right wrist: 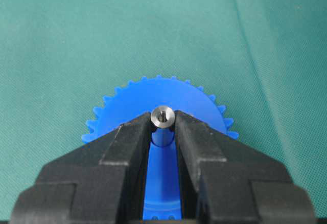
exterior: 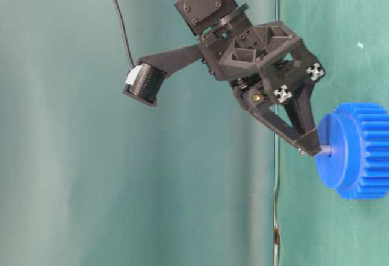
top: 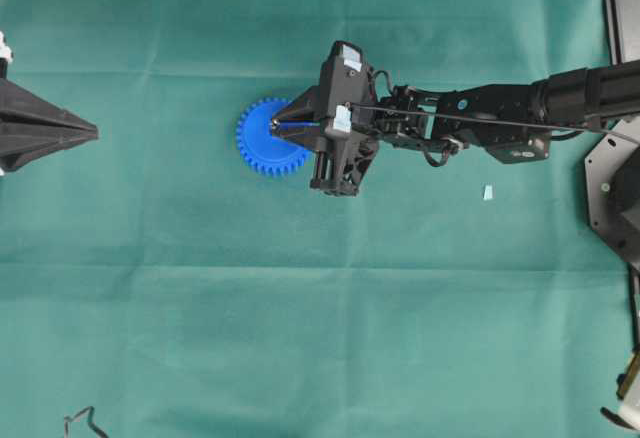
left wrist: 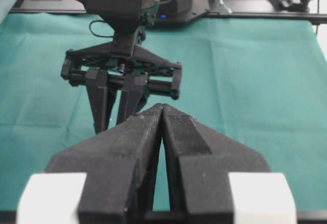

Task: Insert the shaft into the center hole of the gear.
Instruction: 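Align and lower the held shaft down into the gear's center hole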

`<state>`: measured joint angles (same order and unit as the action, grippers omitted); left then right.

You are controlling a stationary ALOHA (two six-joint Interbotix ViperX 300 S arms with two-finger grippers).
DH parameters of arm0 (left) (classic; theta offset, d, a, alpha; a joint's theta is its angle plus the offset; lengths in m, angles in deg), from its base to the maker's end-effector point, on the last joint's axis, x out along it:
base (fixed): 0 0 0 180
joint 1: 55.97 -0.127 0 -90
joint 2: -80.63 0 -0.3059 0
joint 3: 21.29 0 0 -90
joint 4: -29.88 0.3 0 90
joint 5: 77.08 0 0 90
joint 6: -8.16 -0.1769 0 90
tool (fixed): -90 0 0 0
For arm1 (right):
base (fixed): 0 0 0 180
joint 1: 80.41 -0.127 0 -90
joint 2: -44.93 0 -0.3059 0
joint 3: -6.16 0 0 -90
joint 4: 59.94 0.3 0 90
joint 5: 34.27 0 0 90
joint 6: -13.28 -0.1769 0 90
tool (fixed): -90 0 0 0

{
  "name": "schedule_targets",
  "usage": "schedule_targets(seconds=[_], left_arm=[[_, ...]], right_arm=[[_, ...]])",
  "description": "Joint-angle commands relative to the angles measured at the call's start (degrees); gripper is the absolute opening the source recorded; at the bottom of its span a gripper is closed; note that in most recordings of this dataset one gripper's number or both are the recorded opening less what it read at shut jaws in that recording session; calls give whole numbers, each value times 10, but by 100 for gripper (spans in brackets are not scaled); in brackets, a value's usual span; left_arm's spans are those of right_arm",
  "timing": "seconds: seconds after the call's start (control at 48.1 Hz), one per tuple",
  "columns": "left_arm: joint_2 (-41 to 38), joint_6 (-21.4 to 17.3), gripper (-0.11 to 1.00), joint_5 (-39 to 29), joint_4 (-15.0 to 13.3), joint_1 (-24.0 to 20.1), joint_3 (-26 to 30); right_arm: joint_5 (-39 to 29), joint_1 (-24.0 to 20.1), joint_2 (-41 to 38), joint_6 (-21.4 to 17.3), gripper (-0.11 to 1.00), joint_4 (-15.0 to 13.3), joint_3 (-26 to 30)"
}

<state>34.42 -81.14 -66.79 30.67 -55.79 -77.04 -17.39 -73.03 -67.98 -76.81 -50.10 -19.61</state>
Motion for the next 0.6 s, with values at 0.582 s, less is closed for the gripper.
schedule_targets(seconds=[0.582], left_arm=[[-4, 0, 0, 4, 2, -1, 13]], right_arm=[[-4, 1, -3, -1, 17, 2, 7]])
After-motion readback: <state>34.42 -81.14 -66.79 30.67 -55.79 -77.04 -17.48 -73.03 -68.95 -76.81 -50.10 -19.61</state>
